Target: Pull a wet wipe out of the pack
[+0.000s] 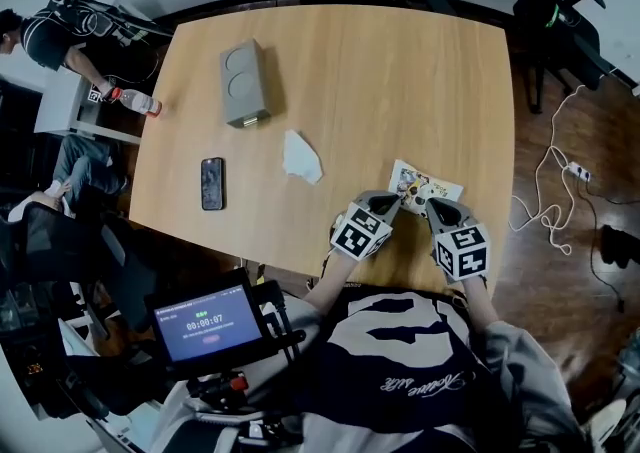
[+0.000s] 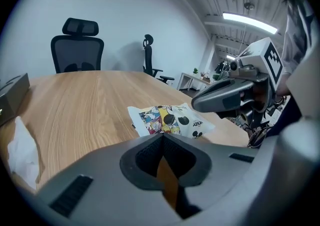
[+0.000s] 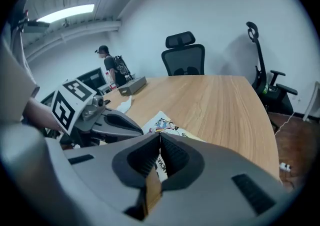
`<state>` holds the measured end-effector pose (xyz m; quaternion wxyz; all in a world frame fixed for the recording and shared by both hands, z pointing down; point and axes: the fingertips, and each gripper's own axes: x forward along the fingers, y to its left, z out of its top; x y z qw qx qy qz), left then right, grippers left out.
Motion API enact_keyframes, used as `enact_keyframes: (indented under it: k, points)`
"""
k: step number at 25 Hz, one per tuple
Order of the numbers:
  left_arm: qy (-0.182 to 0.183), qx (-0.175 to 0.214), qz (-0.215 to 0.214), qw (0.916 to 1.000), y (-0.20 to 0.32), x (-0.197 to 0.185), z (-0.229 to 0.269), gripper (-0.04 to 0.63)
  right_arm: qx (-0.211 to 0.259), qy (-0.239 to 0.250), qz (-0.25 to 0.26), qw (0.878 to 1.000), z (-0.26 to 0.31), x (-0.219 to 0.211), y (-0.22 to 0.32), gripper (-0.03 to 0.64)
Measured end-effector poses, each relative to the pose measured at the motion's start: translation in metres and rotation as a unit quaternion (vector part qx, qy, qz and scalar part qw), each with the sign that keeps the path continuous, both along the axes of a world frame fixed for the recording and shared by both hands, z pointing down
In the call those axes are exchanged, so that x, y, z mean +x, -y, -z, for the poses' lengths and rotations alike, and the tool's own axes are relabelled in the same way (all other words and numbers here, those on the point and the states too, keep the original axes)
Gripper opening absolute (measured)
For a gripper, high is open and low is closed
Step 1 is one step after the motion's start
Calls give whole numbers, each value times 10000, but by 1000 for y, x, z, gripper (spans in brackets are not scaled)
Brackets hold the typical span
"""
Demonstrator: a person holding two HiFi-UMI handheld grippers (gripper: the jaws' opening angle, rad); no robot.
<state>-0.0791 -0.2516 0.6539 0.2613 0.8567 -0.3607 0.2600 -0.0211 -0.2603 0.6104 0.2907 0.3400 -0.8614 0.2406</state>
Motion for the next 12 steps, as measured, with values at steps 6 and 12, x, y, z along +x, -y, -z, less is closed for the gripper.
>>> enact_keyframes:
  k: [6,12]
  points:
    - [-31,-46,-32,10000,-3,5,-4,3,294,-841,452,9950,-25,-11,7,32]
    - [109,-35,-166,9998,-8,9,-9,3,326,-1545,861,9837,-43,-14,9,32]
